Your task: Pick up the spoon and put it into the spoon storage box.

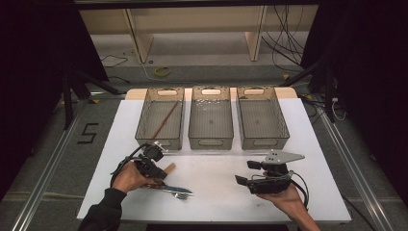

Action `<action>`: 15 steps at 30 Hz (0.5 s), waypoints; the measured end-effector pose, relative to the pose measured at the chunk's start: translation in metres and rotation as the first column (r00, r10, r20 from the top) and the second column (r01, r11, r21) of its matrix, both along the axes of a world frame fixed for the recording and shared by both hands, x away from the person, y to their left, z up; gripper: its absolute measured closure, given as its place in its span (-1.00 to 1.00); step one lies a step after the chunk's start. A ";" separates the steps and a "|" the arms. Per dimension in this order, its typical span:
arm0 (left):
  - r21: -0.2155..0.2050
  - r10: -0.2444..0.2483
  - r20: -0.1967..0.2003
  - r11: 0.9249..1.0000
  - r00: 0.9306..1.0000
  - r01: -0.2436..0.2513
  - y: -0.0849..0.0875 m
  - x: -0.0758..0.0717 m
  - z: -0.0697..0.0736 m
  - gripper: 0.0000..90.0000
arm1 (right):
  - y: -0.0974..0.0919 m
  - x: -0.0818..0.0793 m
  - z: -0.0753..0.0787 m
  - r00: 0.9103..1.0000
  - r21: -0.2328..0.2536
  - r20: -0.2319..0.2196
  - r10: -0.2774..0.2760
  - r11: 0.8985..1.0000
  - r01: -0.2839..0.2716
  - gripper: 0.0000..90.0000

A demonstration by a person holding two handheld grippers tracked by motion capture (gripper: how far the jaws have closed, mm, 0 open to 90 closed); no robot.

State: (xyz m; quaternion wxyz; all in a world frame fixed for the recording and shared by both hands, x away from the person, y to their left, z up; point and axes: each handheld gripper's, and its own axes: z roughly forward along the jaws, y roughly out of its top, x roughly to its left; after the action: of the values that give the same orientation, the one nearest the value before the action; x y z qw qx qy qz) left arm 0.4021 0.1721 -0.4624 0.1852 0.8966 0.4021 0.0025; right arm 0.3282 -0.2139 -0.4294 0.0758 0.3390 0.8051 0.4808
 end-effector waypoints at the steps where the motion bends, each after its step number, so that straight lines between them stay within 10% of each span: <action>1: -0.002 -0.001 0.004 1.000 1.000 0.001 0.000 0.000 0.001 0.72 | 0.000 0.000 0.000 1.000 0.000 0.001 -0.001 1.000 0.001 -0.39; 15: -0.090 -0.033 0.101 0.995 0.994 0.042 -0.003 0.002 0.033 0.72 | -0.001 0.000 0.000 1.000 0.006 0.001 -0.007 1.000 0.007 -0.39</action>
State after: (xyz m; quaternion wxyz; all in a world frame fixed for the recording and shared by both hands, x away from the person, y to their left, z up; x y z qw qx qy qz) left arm 0.4045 0.1696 -0.4298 0.2458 0.8933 0.3753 0.0251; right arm 0.3283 -0.2147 -0.4290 0.0769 0.3420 0.8023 0.4831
